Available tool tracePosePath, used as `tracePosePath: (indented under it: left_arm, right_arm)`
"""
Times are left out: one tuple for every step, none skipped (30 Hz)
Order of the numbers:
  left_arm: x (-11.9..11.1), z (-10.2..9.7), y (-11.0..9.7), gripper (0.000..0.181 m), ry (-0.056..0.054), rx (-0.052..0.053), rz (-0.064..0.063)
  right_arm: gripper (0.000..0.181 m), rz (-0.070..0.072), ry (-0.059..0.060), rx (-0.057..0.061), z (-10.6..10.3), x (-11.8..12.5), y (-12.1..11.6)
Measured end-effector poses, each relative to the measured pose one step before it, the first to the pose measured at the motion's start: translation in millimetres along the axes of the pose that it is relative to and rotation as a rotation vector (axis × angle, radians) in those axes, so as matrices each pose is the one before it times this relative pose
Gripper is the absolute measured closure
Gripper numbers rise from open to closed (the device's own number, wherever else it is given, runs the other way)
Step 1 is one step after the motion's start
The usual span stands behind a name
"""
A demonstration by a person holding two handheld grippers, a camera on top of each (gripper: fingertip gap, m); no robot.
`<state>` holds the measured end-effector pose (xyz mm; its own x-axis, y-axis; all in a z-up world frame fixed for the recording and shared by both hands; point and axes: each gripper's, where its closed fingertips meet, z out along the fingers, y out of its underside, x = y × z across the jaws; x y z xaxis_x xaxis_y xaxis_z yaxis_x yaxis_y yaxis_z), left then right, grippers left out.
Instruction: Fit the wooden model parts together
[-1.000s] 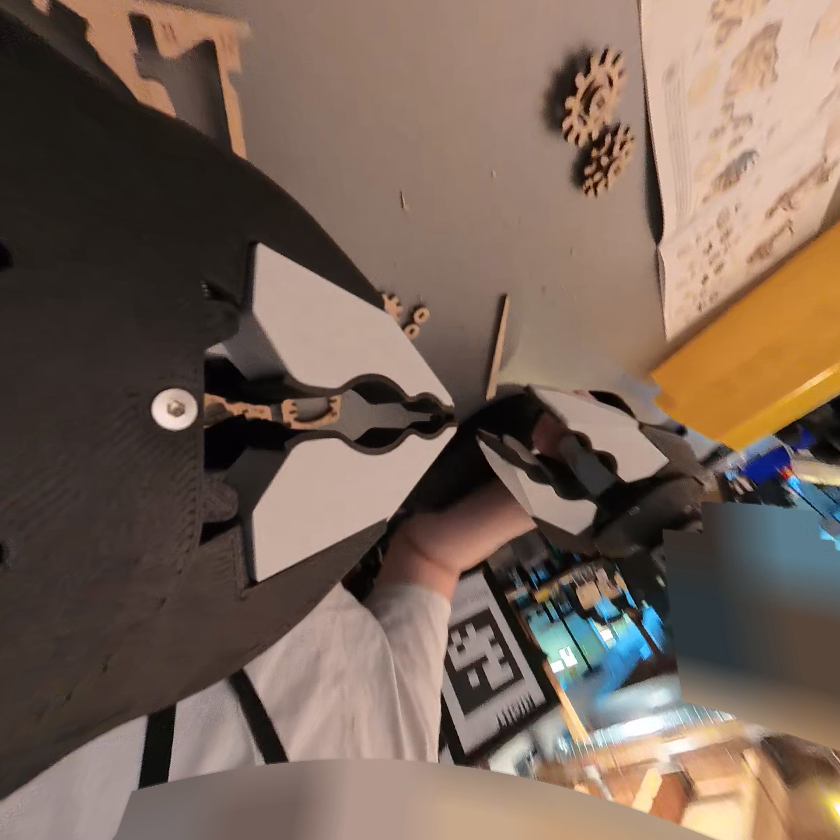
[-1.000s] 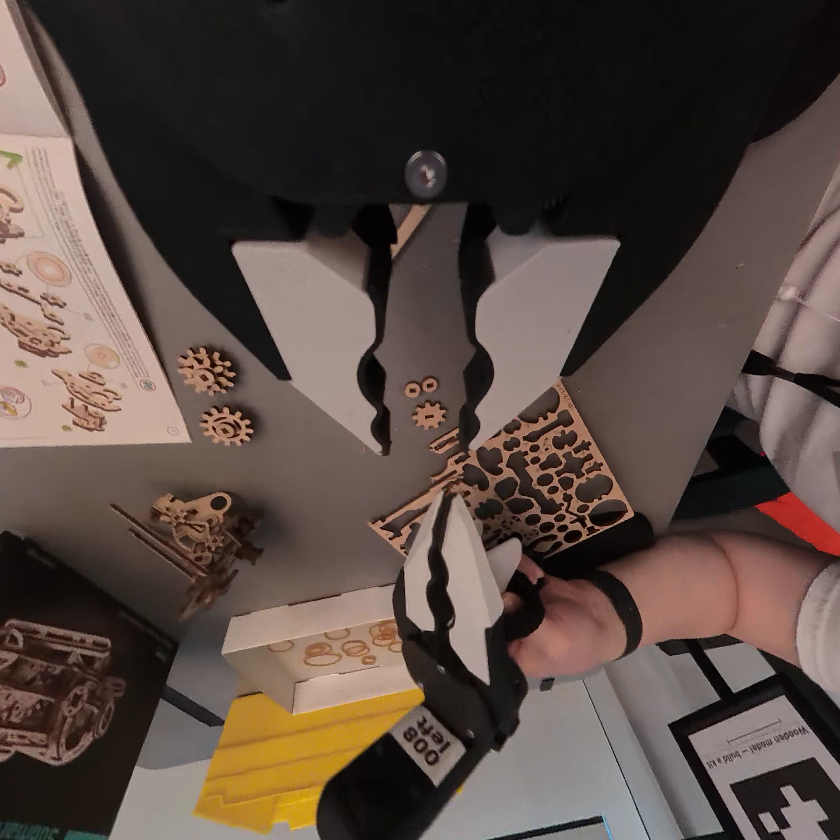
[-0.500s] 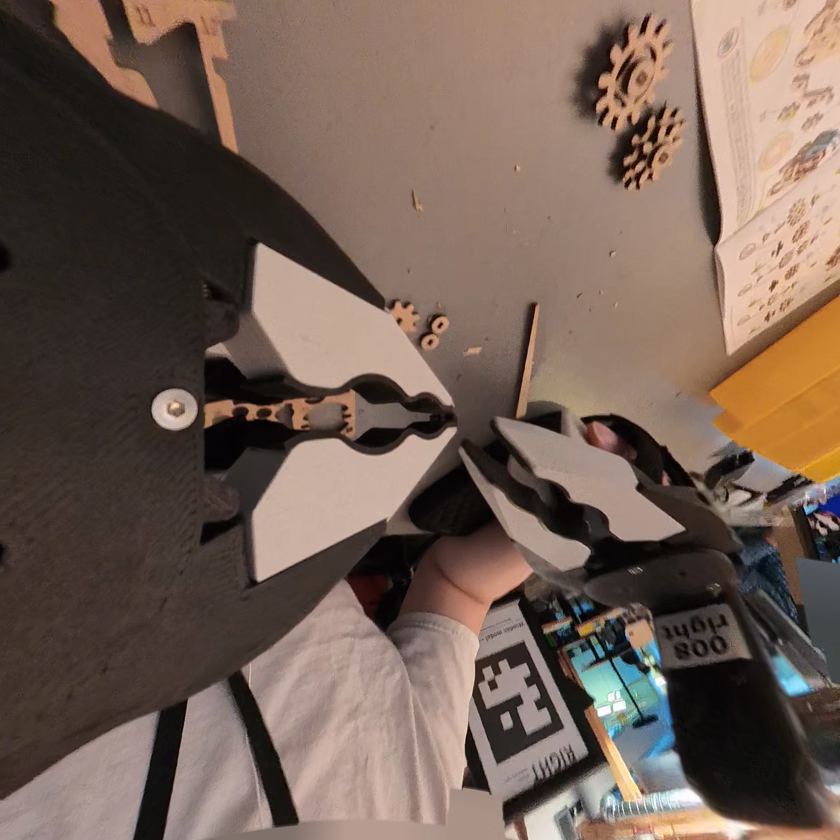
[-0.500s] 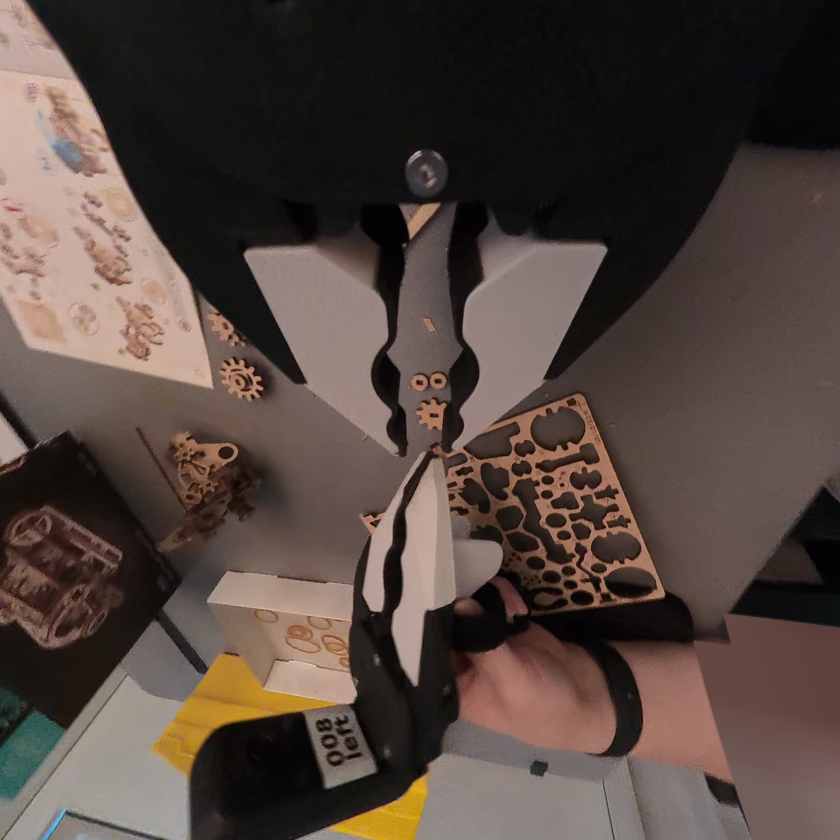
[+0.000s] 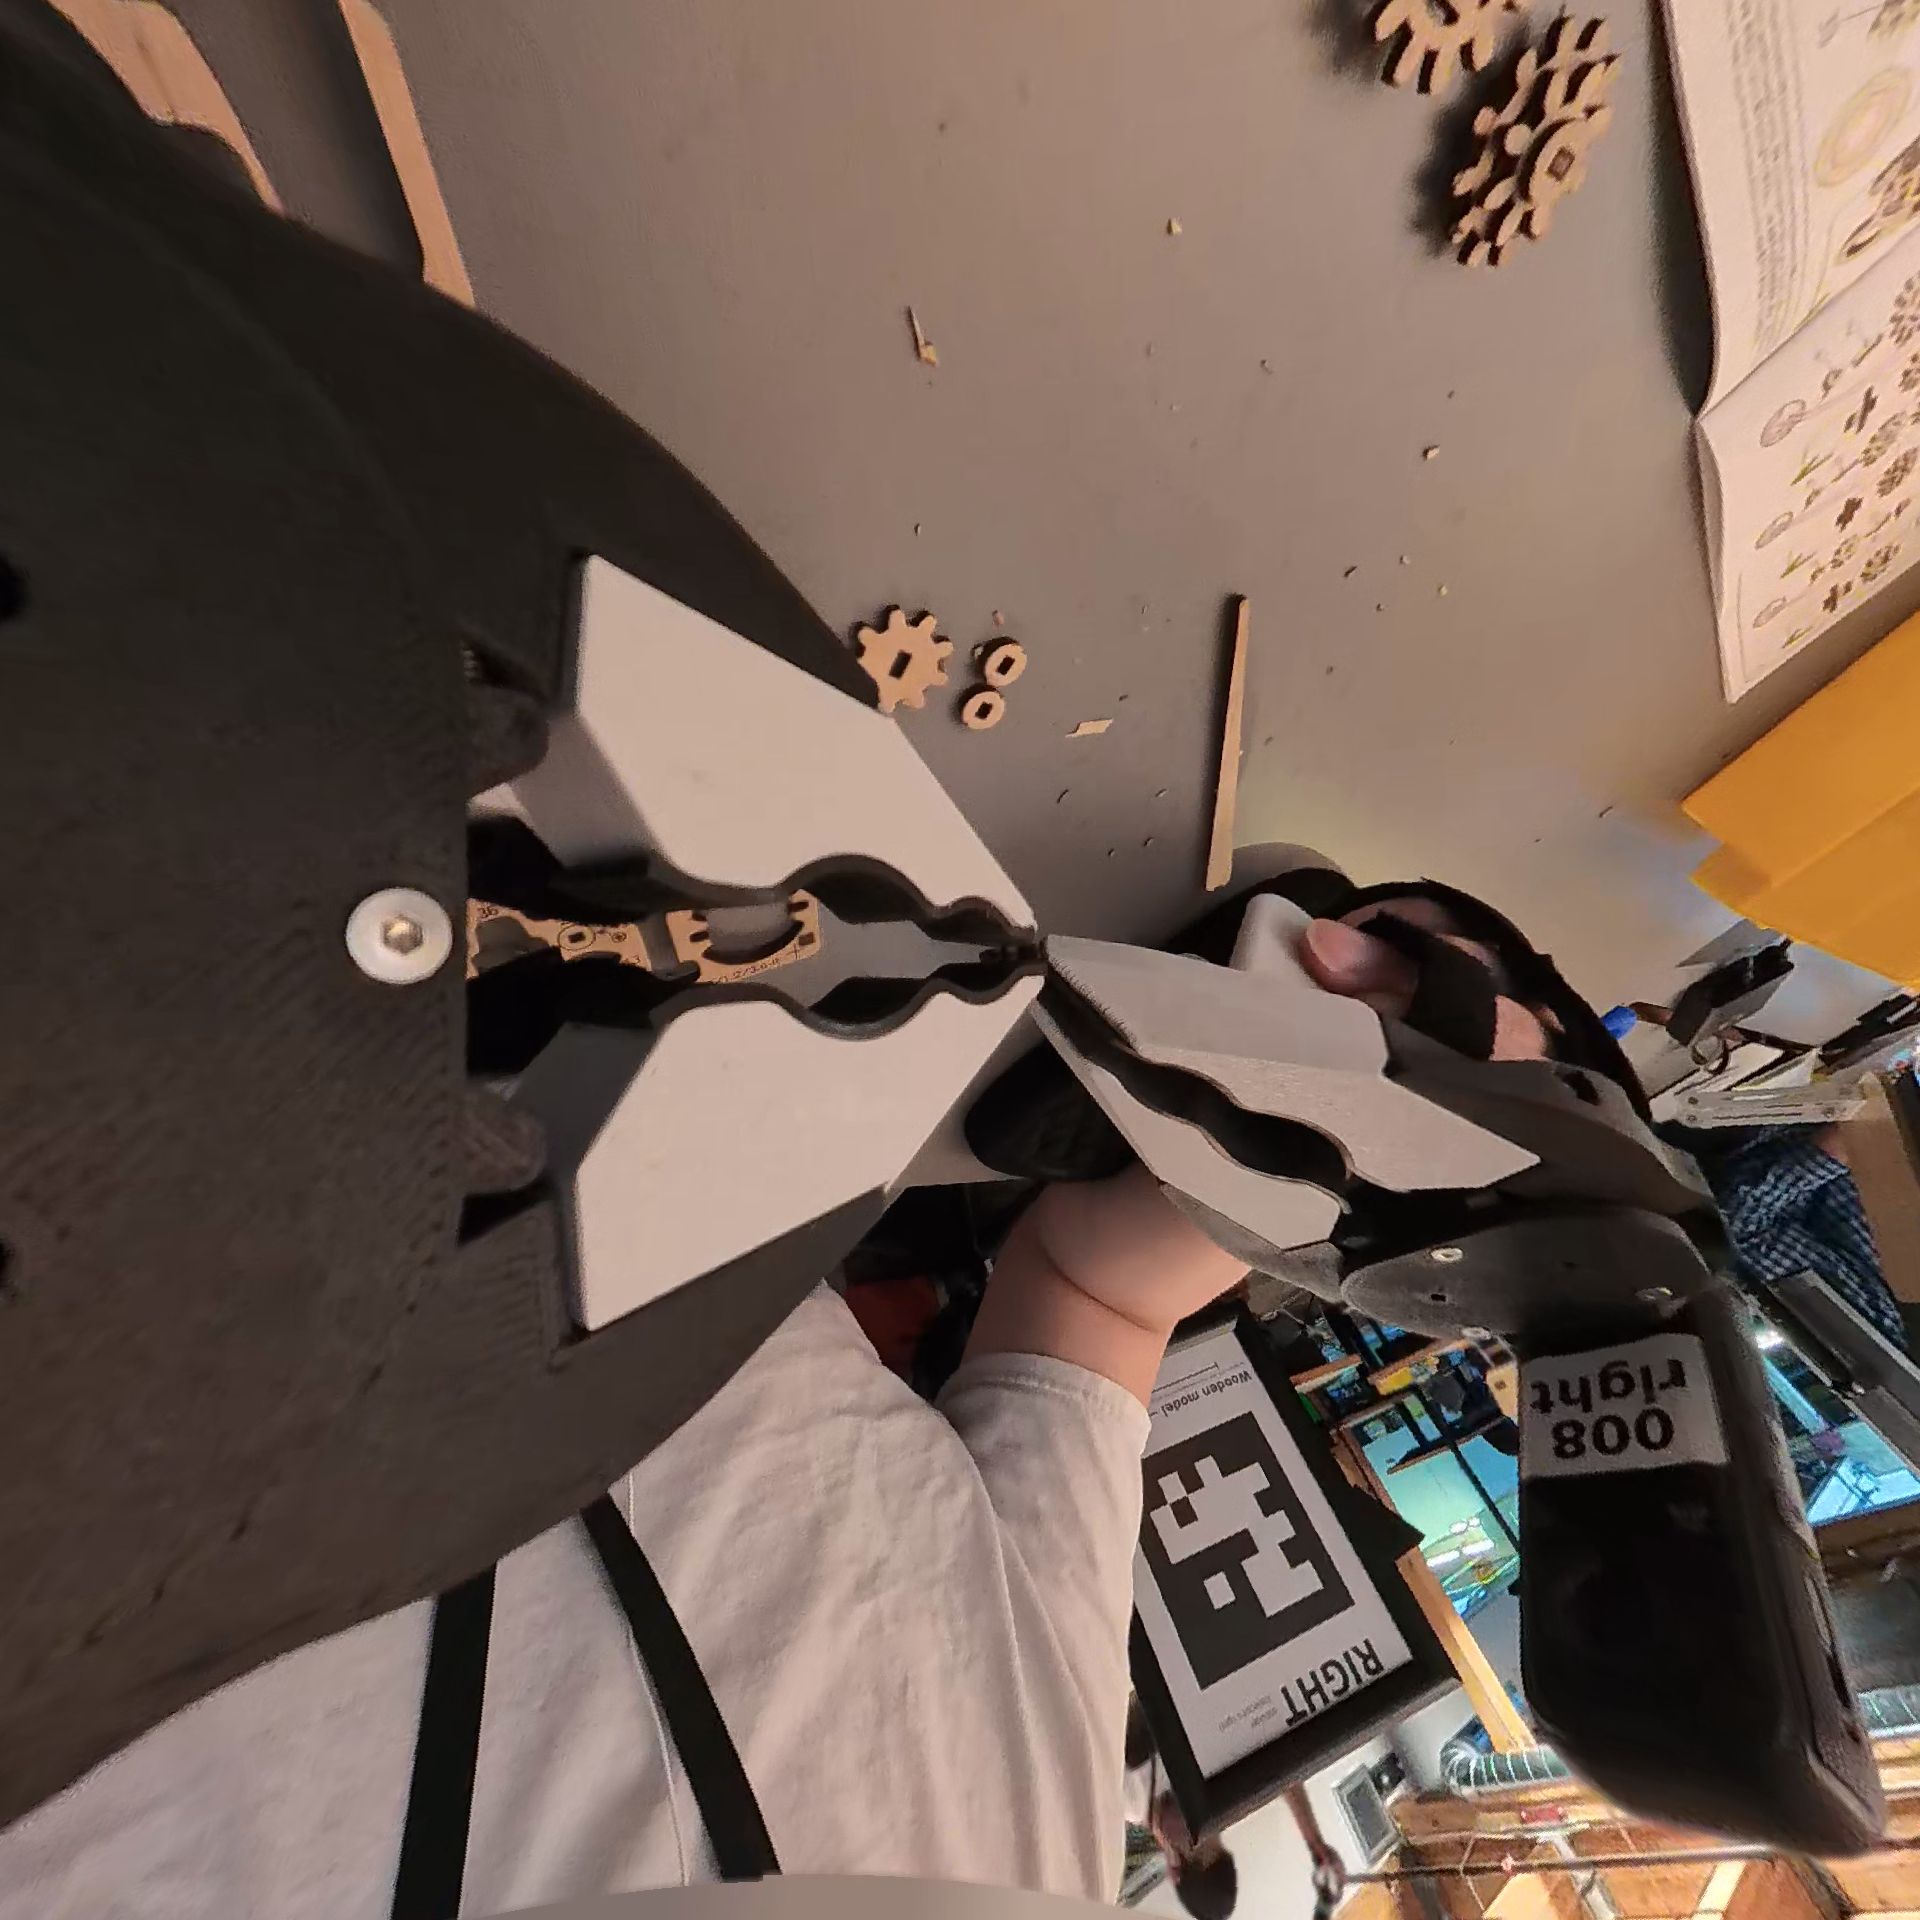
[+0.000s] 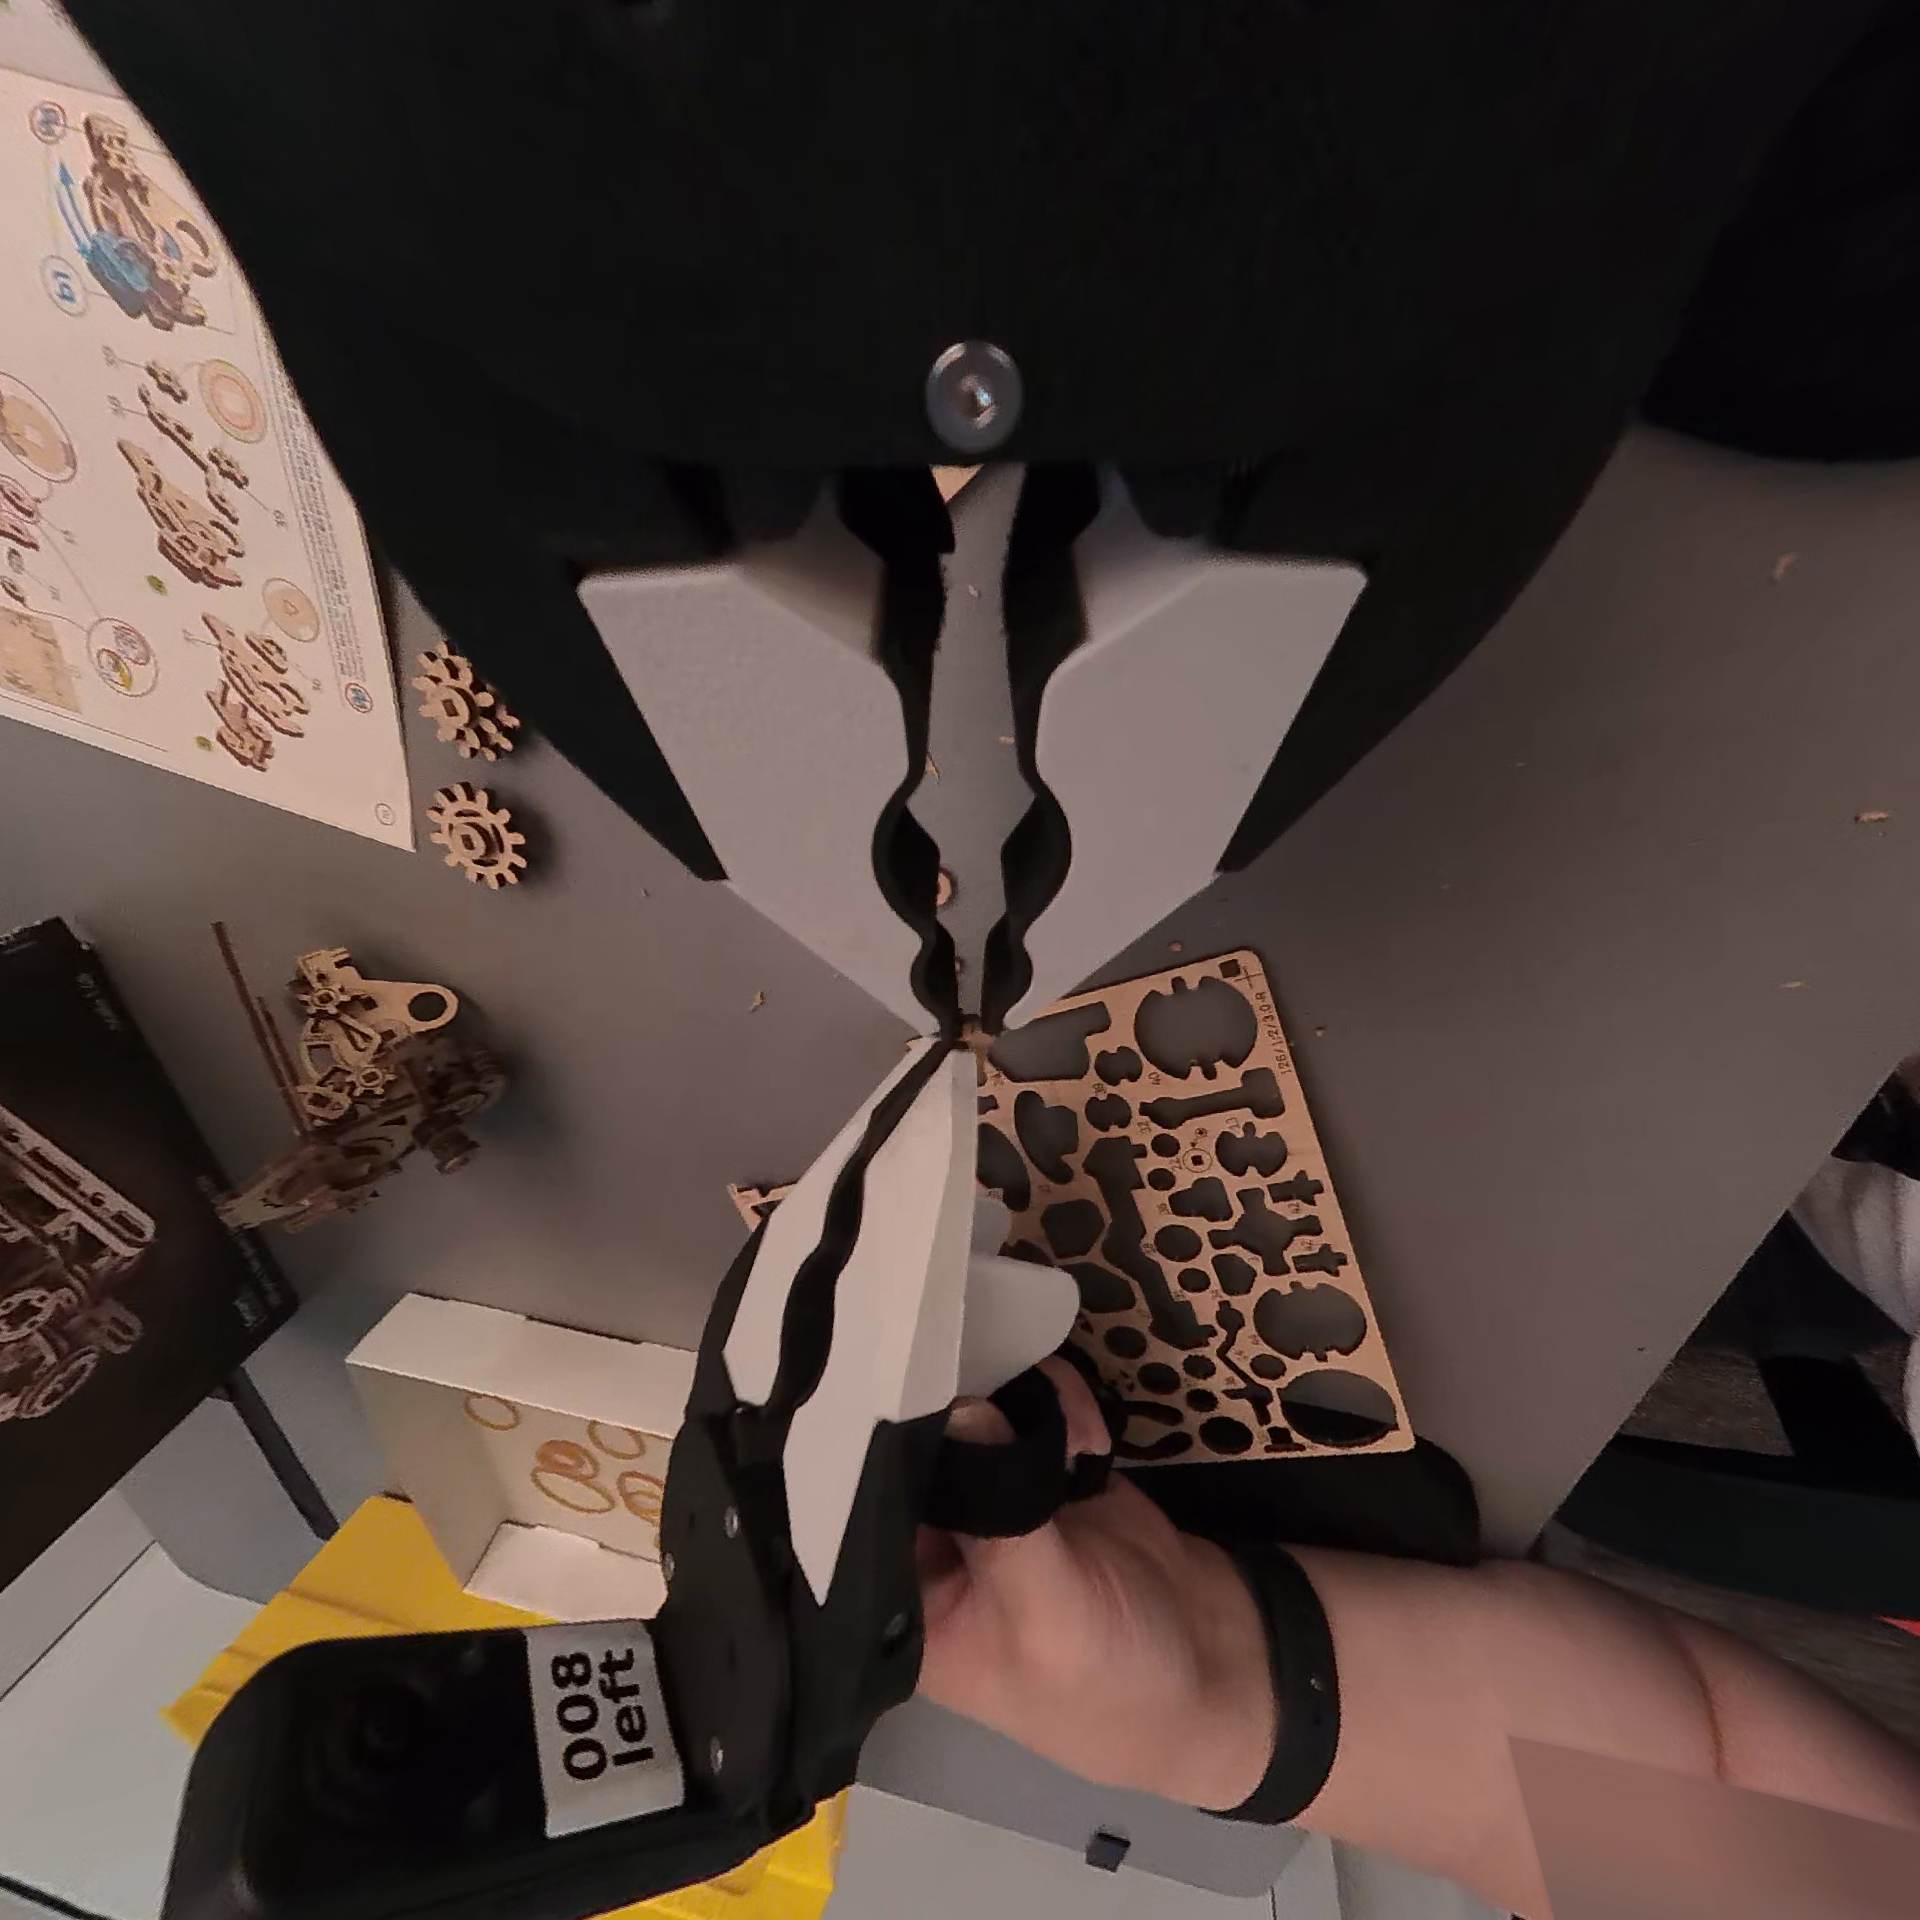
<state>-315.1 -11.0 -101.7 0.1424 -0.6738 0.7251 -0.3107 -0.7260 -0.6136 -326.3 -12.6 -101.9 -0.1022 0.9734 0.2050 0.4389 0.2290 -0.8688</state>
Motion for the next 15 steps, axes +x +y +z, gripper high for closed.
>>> tracePosePath:
  left_arm:
    - [1.26, -0.48, -0.83, 0.18, 0.0069, 0.0035, 0.0031]
    - [1.06, -0.33, -1.4, 0.18, 0.0078, 0.0083, -0.0019]
    - [-0.33, -1.28, -3.56, 0.18, 0.0007, 0.022, -0.006]
    - [-2.31, -3.12, -4.54, 0.172, -0.0112, 0.0254, -0.0064]
    - [-5.83, -5.0, -4.45, 0.158, -0.0355, 0.0194, -0.0033]
    - [-7.41, -6.97, -4.53, 0.154, -0.0479, 0.0202, 0.0125]
    - [-7.08, -8.22, -5.67, 0.154, -0.0499, 0.0271, 0.0269]
    - [-6.89, -8.56, -6.91, 0.154, -0.0499, 0.0329, 0.0297]
    - [-4.97, -7.99, -7.2, 0.153, -0.038, 0.0351, 0.0288]
    - [-2.95, -6.79, -6.84, 0.152, -0.0238, 0.0349, 0.0239]
    - [-1.52, -5.37, -5.66, 0.151, -0.0126, 0.0296, 0.0147]
    - [-0.18, -4.12, -4.58, 0.151, -0.0022, 0.0254, 0.0067]
    - [0.36, -2.71, -3.4, 0.151, 0.0029, 0.0204, 0.0036]
    - [-0.1, -1.65, -2.18, 0.15, 0.0011, 0.0134, 0.0026]
    - [-0.23, -1.12, -1.98, 0.15, -0.0012, 0.0123, 0.0058]
  right_arm:
    - [0.178, 0.0055, -0.0026, 0.006, -0.66, -0.22, -1.31]
    - [0.178, 0.01, 0.0003, 0.0075, -1.09, 0.87, -1.48]
    - [0.178, 0.0043, 0.0051, 0.0106, -1.24, 1.76, -1.12]
    - [0.178, 0.0067, 0.0166, -0.0007, -0.86, 4.0, 1.97]
    - [0.178, 0.0182, 0.0312, -0.0238, -0.13, 7.67, 6.94]
    - [0.178, 0.0313, 0.0397, -0.039, 1.04, 10.07, 10.18]
    - [0.179, 0.0392, 0.032, -0.0394, 2.47, 9.04, 10.36]
    - [0.178, 0.0441, 0.0123, -0.045, 3.9, 5.67, 10.39]
    - [0.178, 0.038, 0.0053, -0.0416, 4.43, 3.36, 8.49]
    - [0.178, 0.0202, -0.0061, -0.031, 4.46, 0.05, 5.91]
    - [0.178, 0.0107, -0.0086, -0.0351, 4.5, -1.2, 5.83]
    - [0.178, 0.0037, 0.0049, -0.0364, 4.18, 0.48, 5.77]
    - [0.177, -0.0047, 0.0048, -0.0169, 2.63, 0.06, 2.8]
    - [0.177, -0.0018, -0.001, 0.0213, -0.26, -0.69, -3.41]
    - [0.172, 0.0002, 0.0027, -0.0017, -1.09, 0.51, 0.02]
